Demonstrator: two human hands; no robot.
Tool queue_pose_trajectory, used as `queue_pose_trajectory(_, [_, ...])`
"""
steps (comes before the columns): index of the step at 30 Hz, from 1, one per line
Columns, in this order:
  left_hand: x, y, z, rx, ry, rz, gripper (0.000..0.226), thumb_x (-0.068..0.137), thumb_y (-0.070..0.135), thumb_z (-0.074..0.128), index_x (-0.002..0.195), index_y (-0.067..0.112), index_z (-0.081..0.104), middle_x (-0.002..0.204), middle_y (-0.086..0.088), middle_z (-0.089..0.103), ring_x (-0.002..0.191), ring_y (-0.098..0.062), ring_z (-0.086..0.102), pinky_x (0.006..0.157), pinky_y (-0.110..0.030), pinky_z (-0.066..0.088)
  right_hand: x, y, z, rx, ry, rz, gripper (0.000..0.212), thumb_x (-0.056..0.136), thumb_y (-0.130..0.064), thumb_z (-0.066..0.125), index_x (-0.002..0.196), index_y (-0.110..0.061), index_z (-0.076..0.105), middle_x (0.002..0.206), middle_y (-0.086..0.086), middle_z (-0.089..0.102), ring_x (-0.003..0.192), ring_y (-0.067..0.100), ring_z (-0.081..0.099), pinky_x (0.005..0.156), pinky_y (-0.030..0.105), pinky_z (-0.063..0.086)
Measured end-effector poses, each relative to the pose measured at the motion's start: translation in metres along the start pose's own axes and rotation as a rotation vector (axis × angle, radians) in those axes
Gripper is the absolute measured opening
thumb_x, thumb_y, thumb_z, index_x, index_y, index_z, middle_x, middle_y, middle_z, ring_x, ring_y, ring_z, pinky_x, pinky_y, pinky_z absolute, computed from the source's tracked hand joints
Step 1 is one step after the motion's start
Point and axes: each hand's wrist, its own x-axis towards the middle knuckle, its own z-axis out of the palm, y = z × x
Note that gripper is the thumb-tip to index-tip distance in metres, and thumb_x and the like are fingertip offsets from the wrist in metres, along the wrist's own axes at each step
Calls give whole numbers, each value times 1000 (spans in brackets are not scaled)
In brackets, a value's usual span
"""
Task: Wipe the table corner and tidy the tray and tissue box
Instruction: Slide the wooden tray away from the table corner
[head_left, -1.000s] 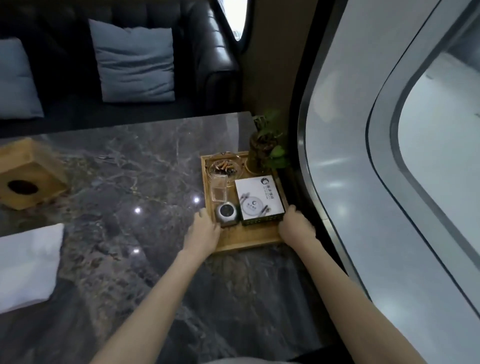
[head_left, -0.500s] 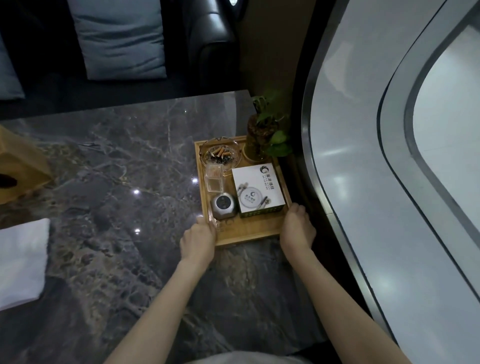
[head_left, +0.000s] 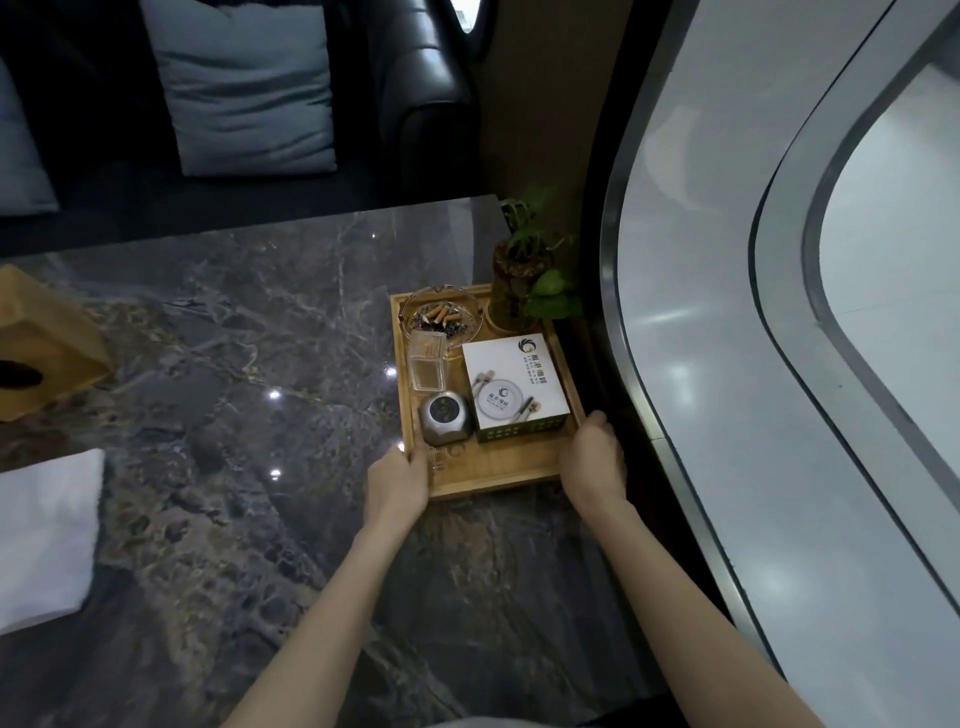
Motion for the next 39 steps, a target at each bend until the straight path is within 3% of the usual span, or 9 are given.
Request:
queue_pose_trajectory(3, [4,3,-3,-195,-53,-114,38,93,40,33,86,9,54,85,-16,63,60,-31,65,43,-31,51,2,-1,0,190,-44,77,32,95,-11,37,120,8,45,120,27,54,106,39,54,78,35,43])
queue_pose_trajectory(5, [8,4,-6,-217,-65,-134,45,92,46,32,81,10,55,78,-14,63,51,-31,66,38,-28,48,8,-2,-2,334,-101,178,37,95,-17,36,120,7,50,122,25,55,108,38,54,80,34,41])
queue_pose_trajectory(10, [12,1,-2,-158,-18,-31,65,89,61,24,76,8,59,75,-11,63,61,-30,67,53,-36,55,21,-3,-2,456,-158,301,48,97,-34,33,115,3,58,116,21,61,102,33,57,75,30,37])
queue_pose_trajectory(15, [10,-3,6,-42,105,82,66,94,49,20,68,4,60,70,-12,62,58,-18,56,50,-25,36,27,-4,5,498,-128,321,54,96,-45,33,102,-2,66,102,16,65,95,33,59,73,31,40])
queue_pose_trajectory(20, [17,-7,3,-88,87,121,64,96,43,23,62,4,60,63,-12,62,60,-27,63,55,-32,48,21,-4,10,370,-28,215,57,97,-47,28,73,-6,59,66,6,57,68,26,55,48,27,33])
queue_pose_trajectory(23, [21,-8,-9,-109,88,125,64,96,42,24,61,4,60,61,-12,62,58,-27,63,53,-33,48,19,-12,16,336,4,187,59,97,-47,29,73,-4,62,70,12,60,69,28,58,54,29,37])
queue_pose_trajectory(26, [25,-12,-24,-104,112,165,59,97,40,25,56,9,55,58,-6,56,59,-25,59,48,-24,39,15,-24,22,351,10,178,56,97,-45,31,64,-8,56,63,6,56,68,26,58,47,27,35])
queue_pose_trajectory(33, [26,-31,-73,-99,195,204,67,95,44,23,65,-4,58,62,-17,60,38,-21,56,27,-19,37,-7,-67,36,351,112,68,56,98,-41,31,92,4,65,92,23,68,88,36,63,65,31,37])
queue_pose_trajectory(39, [24,-55,-118,-32,284,207,62,99,34,23,65,-3,59,52,-7,51,41,-16,51,35,-14,39,-30,-108,57,408,84,6,55,98,-40,31,85,1,64,88,17,64,79,28,54,67,29,33])
